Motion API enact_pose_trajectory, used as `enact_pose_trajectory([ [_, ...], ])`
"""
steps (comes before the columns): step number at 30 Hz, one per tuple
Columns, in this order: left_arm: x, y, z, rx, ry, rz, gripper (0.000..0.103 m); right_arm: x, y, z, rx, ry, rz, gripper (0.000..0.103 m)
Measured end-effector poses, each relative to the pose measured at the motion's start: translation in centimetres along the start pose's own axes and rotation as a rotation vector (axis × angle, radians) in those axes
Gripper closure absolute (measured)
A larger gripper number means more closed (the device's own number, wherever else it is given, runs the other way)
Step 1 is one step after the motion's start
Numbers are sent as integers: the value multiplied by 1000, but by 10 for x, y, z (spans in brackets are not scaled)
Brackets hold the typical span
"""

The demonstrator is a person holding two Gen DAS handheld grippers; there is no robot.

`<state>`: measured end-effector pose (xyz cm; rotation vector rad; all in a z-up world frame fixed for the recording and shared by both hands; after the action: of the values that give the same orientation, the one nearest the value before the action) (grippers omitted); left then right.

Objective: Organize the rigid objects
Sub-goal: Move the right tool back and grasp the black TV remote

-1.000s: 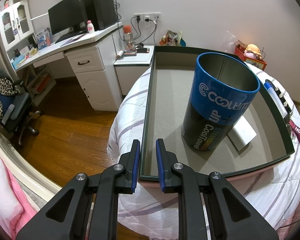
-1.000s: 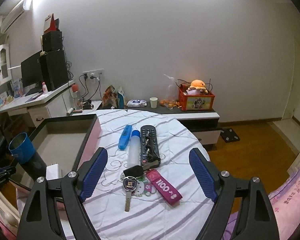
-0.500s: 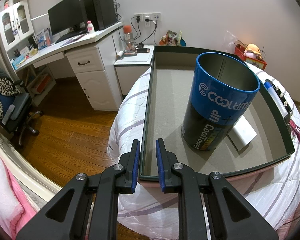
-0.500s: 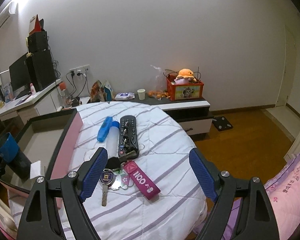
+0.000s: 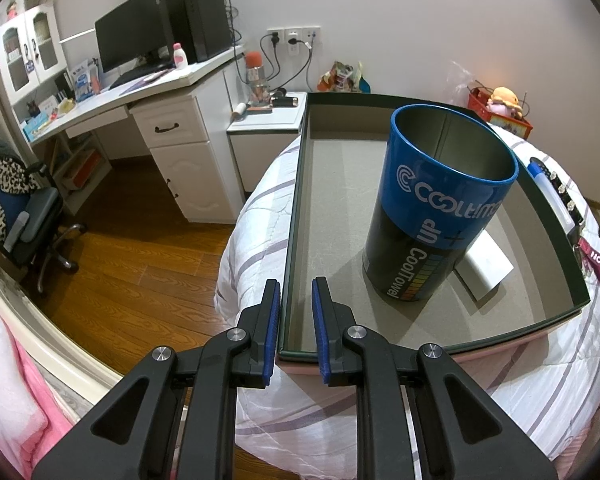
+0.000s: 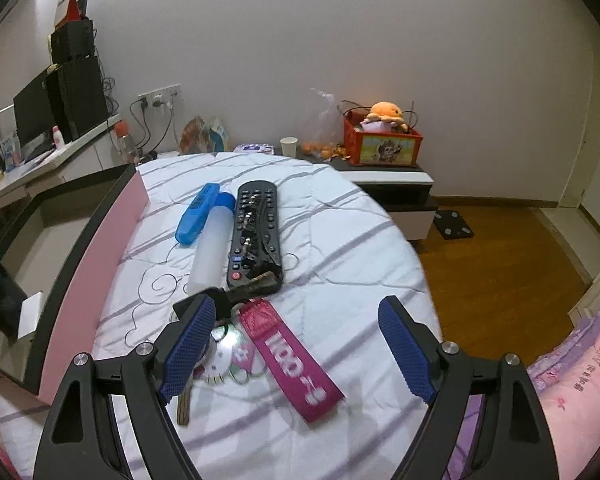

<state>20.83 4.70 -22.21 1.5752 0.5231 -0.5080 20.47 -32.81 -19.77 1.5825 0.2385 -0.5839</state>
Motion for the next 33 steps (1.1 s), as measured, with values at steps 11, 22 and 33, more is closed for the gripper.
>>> enact_pose_trajectory([
  [11,1,1,3,4,0,-1,88,55,20,-8,-72,30,-53,28],
  [22,2,1,4,10,1,-2,88,84,15,-18,-78,136,-135,54],
  [33,3,1,4,12,2,-2,88,70,14,-24,-73,193,-134,84],
])
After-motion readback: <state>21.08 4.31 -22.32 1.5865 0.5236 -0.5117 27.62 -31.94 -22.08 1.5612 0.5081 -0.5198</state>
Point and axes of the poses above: each gripper's, at about its wrist camera, not at the fingertips, and x roughly the way its jaws point, z to its right, y to its top, the point moved 9 cm from there along x, roughly the way its jaws point, and after that the axes turned 12 degrees about z, right-handed, at the moved point
